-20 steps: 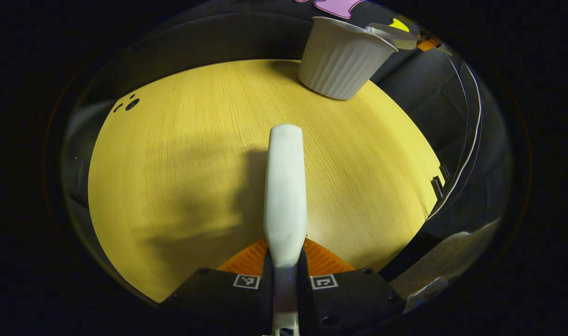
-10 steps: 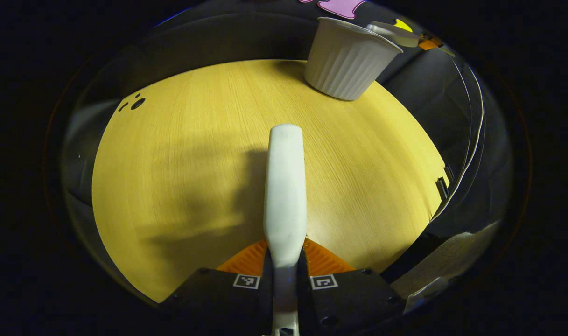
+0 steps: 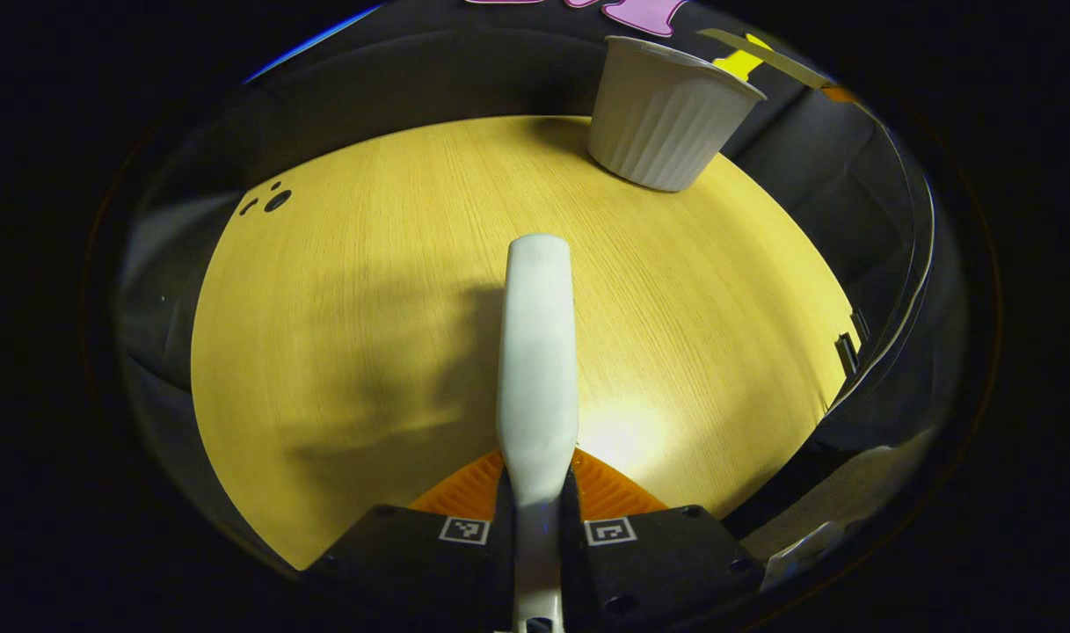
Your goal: Pick up the small broom and dustpan from the desktop, sweep the trash into the dustpan with the broom, and then empty the trash into the garbage bin.
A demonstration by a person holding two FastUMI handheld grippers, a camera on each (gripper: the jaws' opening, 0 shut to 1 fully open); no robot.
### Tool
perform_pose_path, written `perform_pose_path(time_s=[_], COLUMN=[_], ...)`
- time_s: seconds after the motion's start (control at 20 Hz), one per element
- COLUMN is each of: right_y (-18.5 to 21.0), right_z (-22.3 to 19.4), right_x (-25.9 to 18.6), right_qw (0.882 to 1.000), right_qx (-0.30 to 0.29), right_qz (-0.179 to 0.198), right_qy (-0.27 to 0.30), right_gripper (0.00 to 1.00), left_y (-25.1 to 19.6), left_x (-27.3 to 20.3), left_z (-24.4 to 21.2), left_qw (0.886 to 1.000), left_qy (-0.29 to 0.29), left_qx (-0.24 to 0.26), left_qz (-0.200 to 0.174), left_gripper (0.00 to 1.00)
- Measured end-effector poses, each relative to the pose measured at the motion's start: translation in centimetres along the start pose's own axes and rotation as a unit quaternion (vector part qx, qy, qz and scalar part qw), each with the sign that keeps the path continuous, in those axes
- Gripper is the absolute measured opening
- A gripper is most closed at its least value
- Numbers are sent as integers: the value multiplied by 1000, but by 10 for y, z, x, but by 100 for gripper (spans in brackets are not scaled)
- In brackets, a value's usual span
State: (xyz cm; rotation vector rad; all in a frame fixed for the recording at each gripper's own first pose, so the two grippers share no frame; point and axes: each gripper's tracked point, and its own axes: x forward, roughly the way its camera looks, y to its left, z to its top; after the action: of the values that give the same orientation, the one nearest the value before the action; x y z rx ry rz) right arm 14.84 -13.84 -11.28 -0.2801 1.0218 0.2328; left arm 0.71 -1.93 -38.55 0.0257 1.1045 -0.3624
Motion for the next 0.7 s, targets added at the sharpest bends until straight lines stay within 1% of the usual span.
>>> perform_pose_path(time_s=[0.1,0.15,0.2,0.3,0.35,0.4,0.5,0.55,0.6,0.7], right_y=[17,27,39,64,80,97,132,146,160,186], right_z=[-12,-20,-28,-46,-57,-69,-99,-115,-132,-160], right_x=[-9,-13,-16,-20,-20,-20,-14,-6,3,18], right_qw=[1000,999,999,998,997,995,993,992,992,990], right_qx=[14,19,23,29,35,45,59,59,59,68], right_qz=[11,18,24,38,51,66,100,108,114,127], right_qy=[-21,-30,-36,-51,-53,-51,-35,-22,-8,16], right_gripper=[36,32,36,36,36,35,36,32,36,36], left_y=[8,11,13,14,15,16,16,17,16,16], left_x=[-4,-4,-5,-6,-7,-8,-10,-10,-11,-11], left_z=[-1,-1,-2,-3,-4,-5,-6,-6,-7,-8], left_qw=[1000,1000,1000,1000,1000,1000,1000,1000,999,999], left_qy=[0,0,0,1,2,3,3,3,3,4], left_qx=[-2,-4,-5,-6,-6,-6,-4,-4,-3,-2], left_qz=[7,12,16,23,25,26,28,30,32,34], left_gripper=[25,25,25,25,27,25,25,25,25,25])
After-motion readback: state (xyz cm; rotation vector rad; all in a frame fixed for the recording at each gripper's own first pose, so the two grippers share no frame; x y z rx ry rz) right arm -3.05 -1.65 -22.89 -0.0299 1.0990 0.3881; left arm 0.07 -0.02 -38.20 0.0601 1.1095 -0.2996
